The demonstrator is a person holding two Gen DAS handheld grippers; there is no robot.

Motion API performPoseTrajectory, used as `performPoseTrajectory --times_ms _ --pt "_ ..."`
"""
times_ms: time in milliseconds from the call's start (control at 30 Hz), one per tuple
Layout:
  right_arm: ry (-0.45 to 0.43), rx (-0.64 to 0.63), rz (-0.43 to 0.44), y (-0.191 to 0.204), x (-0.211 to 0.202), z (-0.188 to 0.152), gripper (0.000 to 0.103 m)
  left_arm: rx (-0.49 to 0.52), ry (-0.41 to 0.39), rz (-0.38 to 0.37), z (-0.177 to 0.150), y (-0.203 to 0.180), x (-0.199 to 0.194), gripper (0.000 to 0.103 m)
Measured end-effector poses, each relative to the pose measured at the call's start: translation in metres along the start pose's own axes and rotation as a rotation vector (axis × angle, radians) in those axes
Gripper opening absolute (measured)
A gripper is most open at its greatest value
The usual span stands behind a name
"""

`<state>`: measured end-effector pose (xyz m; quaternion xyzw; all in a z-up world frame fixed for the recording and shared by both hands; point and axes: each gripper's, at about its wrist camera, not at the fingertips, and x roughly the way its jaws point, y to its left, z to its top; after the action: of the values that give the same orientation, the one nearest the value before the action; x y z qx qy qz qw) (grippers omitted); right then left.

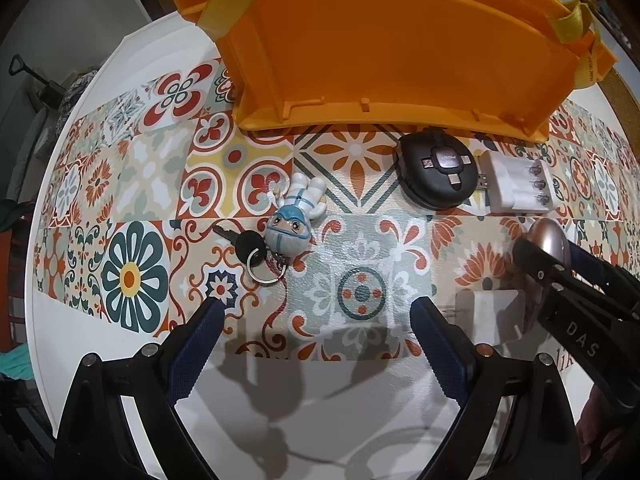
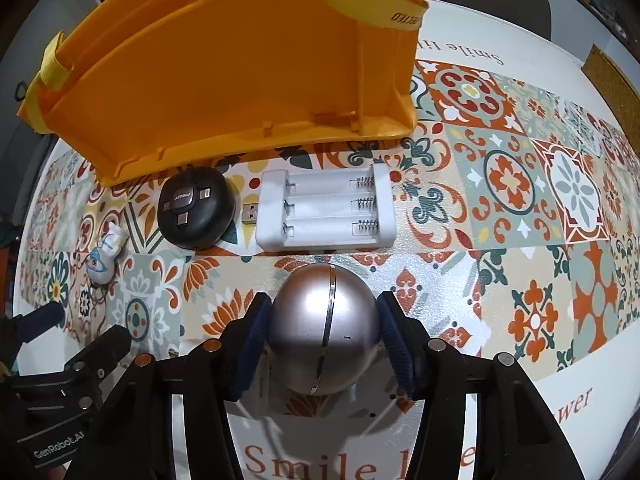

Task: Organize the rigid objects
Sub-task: 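Lower the left gripper onto the white plug adapter and close it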

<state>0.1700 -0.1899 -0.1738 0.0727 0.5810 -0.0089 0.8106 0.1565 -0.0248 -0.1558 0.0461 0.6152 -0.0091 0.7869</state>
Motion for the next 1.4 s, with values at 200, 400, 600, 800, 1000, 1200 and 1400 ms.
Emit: performPoseTrajectory --times_ms 200,400,600,800,1000,1200,1400 --pt "-0.027 0.005 -0.003 -0.012 -0.03 0.001 0.055 -0.002 -0.024 -0.029 -0.004 -0.005 -0.015 0.095" --pt "-0.028 0.019 0.004 -0.024 -0.048 -0.004 0.055 0.02 -0.033 -0.056 -0.009 -0.019 -0.027 0.095" --pt "-0.019 0.026 0.0 -0.042 -0.063 -0.022 0.055 0.061 -0.029 -0.088 -0.016 -0.038 -0.03 0.095" --pt "0.003 0.067 -0.01 -0.062 -0.064 -0.035 0.055 0.087 -0.015 -0.128 -0.018 -0.056 -0.027 0.095" --pt "0.026 0.098 -0.028 -0.078 -0.061 -0.042 0.055 0.104 -0.023 -0.144 -0.016 -0.072 -0.022 0.095" --pt "0.036 0.109 -0.039 -0.086 -0.058 -0.046 0.055 0.107 -0.008 -0.153 -0.017 -0.083 -0.007 0.095" --pt "0.049 0.114 -0.052 -0.09 -0.053 -0.049 0.055 0.119 0.0 -0.144 -0.019 -0.088 0.007 0.09"
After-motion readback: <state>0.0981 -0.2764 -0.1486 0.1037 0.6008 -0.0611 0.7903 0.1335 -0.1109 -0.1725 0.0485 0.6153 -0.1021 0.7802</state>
